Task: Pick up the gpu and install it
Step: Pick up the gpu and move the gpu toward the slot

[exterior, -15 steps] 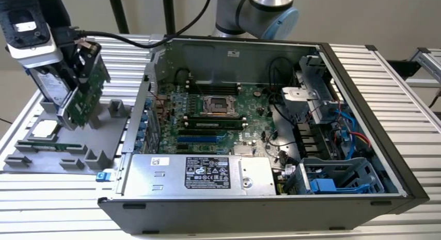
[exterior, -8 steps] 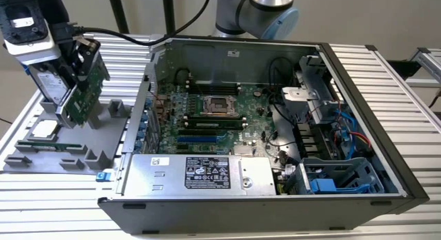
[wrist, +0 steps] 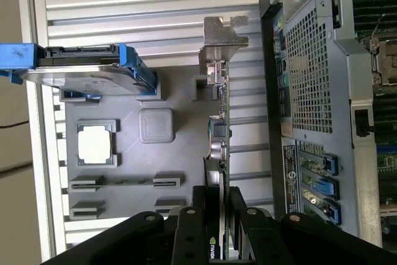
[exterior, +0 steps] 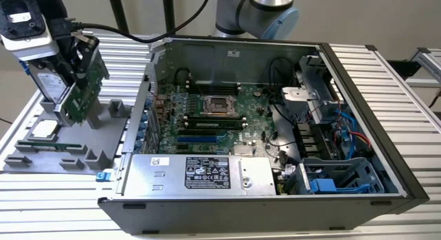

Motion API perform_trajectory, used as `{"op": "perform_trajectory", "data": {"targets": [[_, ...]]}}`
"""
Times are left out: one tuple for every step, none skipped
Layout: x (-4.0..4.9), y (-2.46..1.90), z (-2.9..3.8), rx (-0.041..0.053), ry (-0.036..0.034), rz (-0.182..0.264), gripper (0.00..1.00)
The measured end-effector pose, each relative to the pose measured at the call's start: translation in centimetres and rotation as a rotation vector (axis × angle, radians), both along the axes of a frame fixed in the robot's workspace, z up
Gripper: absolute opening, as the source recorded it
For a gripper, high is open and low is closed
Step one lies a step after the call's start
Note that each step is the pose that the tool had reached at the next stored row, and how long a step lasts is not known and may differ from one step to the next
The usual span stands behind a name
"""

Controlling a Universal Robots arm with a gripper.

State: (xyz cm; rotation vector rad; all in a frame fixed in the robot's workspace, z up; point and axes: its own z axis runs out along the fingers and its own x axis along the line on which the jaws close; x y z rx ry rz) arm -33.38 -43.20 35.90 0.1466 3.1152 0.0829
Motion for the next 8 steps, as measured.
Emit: {"op": "perform_trajectory", "data": {"targets": [[0.00, 0.00, 0.06, 0.0000, 0.0000, 0.000, 0.00], [0.00, 0.00, 0.12, 0.0000, 0.0001, 0.000, 0.00], [0.00, 0.00, 0.19, -0.0001, 0.0002, 0.000, 0.00], [0.00, 0.00, 0.25, 0.0000, 0.0000, 0.000, 0.00], [0.00, 0.00, 0.31, 0.0001, -0.0001, 0.000, 0.00], [0.00, 0.00, 0.37, 0.0000, 0.0000, 0.000, 0.00], [0.00, 0.00, 0.44, 0.0000, 0.0000, 0.000, 0.00], [0.00, 0.00, 0.50, -0.0001, 0.0000, 0.000, 0.00]]}}
